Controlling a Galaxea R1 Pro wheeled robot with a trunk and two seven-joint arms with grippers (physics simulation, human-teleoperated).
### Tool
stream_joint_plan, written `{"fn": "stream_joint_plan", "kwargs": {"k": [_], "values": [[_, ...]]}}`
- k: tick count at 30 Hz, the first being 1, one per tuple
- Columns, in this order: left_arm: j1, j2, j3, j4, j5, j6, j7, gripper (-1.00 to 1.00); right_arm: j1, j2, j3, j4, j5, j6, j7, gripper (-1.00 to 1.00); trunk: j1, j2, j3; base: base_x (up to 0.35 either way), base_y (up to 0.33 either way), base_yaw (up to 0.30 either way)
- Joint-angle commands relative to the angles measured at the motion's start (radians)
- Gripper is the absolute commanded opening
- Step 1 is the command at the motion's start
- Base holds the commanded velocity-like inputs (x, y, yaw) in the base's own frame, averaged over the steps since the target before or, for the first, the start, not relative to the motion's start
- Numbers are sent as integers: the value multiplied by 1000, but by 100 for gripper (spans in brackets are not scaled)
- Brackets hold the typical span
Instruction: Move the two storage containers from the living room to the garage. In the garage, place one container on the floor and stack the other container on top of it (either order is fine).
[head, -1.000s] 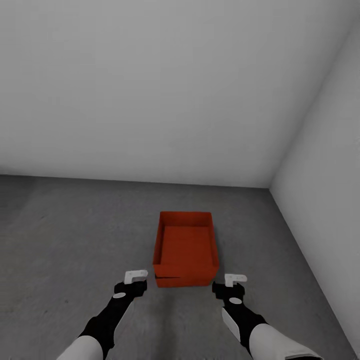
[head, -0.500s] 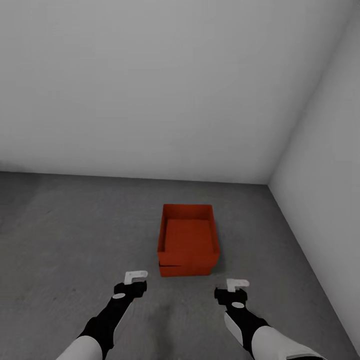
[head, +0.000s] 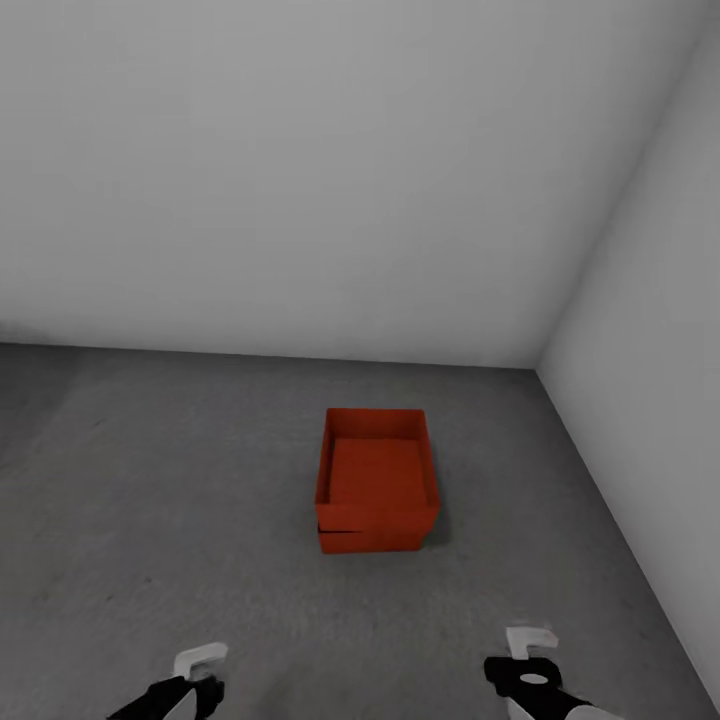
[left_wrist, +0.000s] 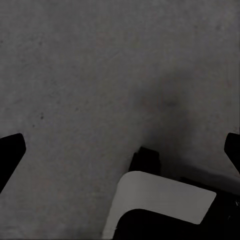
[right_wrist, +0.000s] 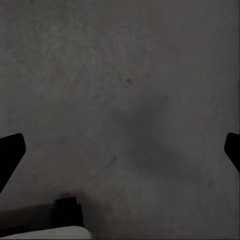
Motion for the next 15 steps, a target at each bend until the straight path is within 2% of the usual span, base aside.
{"fn": "stream_joint_plan", "kwargs": {"k": [1,5,9,15], "values": [[0,10,-4,26,20,6,2,100,14,-1,6,3,-1,-1,-2,100,0,-1,-1,0,0,0],[1,29,-3,76,41,4,1,100,38,-2,8,4,0,16,-2,100,0,-1,-1,0,0,0],[5,33,-2,85,42,1,-1,100,64,-2,8,4,4,21,-2,100,0,-1,-1,0,0,0],[24,30,-2,88,39,-1,-2,100,234,4,8,4,65,14,0,100,0,-1,-1,0,0,0]]}}
